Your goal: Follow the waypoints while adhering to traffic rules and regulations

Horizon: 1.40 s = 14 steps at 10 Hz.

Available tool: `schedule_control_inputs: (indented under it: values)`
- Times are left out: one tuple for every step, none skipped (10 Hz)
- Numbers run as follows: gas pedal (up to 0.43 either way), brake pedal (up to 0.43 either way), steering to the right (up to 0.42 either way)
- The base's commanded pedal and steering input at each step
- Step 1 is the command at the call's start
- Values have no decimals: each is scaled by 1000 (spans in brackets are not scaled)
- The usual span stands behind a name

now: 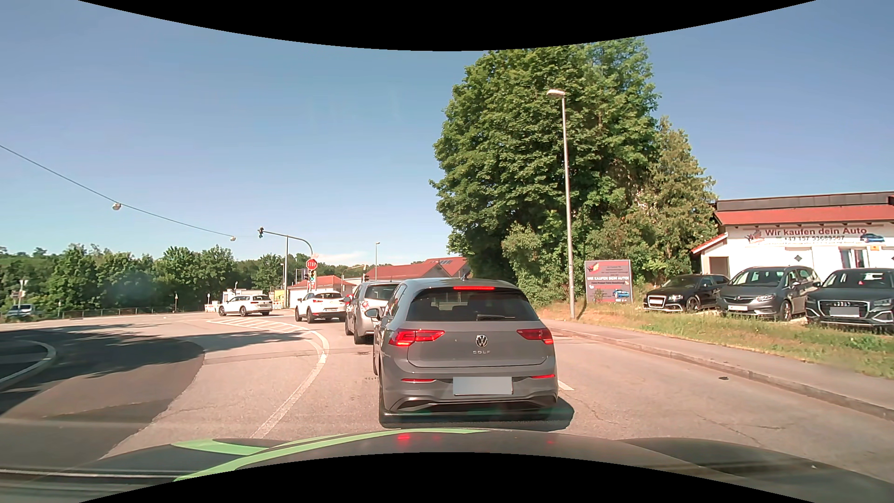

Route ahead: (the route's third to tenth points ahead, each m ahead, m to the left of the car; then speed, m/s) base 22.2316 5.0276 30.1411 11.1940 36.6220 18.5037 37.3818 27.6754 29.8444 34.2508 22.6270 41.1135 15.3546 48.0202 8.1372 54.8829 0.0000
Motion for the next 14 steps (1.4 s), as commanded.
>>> schedule_control_inputs:
  values:
    - [0, 335, -31]
    - [0, 341, -31]
    - [0, 335, -31]
    - [0, 341, -31]
    - [0, 335, -31]
    - [0, 329, -31]
    - [0, 317, -31]
    - [0, 305, -31]
    - [0, 280, -31]
    - [0, 195, -31]
    - [0, 98, -31]
    - [0, 12, -31]
    - [0, 0, -31]
    - [0, 0, -31]
